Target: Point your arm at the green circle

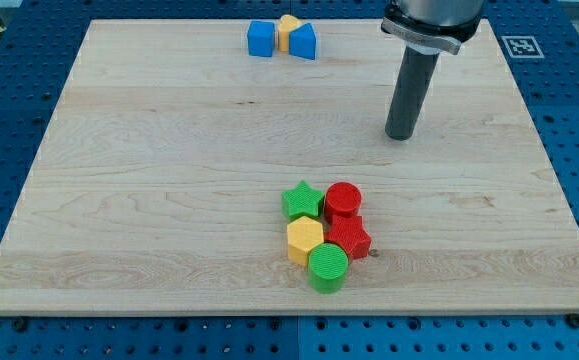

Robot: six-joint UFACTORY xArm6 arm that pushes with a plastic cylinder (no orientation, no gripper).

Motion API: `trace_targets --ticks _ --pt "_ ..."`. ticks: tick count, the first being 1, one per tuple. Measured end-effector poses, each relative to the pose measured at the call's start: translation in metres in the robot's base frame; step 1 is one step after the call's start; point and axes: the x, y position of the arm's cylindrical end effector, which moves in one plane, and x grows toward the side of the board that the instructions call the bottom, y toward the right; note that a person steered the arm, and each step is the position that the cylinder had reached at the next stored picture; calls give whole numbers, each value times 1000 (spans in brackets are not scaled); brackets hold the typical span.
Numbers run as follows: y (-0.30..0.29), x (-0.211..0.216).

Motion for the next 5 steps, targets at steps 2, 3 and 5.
trace_targets --ticks 2,3,5 --pt "1 0" --pt "1 0" --pt "1 0"
